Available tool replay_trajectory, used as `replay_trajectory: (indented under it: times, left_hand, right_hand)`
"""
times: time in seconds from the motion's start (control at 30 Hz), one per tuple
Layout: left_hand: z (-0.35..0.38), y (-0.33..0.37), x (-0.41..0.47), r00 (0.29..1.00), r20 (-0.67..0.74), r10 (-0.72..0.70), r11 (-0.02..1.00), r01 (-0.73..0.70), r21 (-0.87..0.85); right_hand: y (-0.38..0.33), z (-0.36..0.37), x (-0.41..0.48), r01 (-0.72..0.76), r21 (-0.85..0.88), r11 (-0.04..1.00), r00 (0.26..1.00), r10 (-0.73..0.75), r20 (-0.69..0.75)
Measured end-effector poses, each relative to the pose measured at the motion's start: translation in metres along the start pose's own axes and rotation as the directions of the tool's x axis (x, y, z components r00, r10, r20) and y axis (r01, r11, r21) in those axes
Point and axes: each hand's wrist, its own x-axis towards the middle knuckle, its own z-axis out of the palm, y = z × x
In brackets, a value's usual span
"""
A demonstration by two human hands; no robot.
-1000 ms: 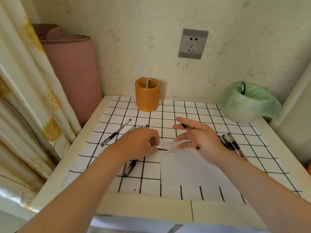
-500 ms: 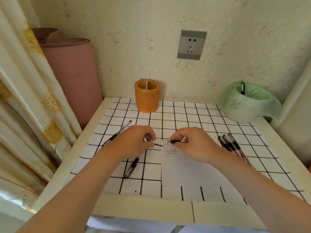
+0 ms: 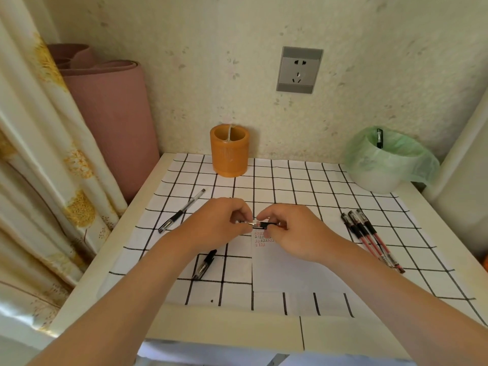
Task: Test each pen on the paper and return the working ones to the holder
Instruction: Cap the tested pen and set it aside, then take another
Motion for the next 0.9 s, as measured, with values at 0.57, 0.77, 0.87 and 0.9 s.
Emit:
replay_trajectory:
  times: [0.57, 0.77, 0.87, 0.9]
  left_hand:
    - [0.002, 0.023, -0.002, 0.948, 0.25, -0.198, 0.873, 0.286, -0.395]
    - [0.001, 0.032, 0.008, 0.964, -0.017, -0.266, 0.89, 0.239, -0.389]
    - [0.009, 0.037, 0.015, 0.944, -0.168, -0.283, 0.879, 0.185, -0.439]
    - [0.012, 0.039, 0.017, 0.943, -0.187, -0.277, 0.878, 0.169, -0.447]
  right_hand:
    - [-0.008, 0.004, -0.003, -0.036, -0.533, 0.846, 0.973, -0.093, -0.213]
    - [0.005, 0.002, -0.008, 0.163, -0.184, 0.969, 0.975, -0.187, -0.123]
    - [0.012, -0.001, -0.012, 0.15, -0.047, 0.988, 0.97, -0.156, -0.187]
    - [0.013, -0.004, -0.013, 0.131, -0.015, 0.991, 0.969, -0.131, -0.211]
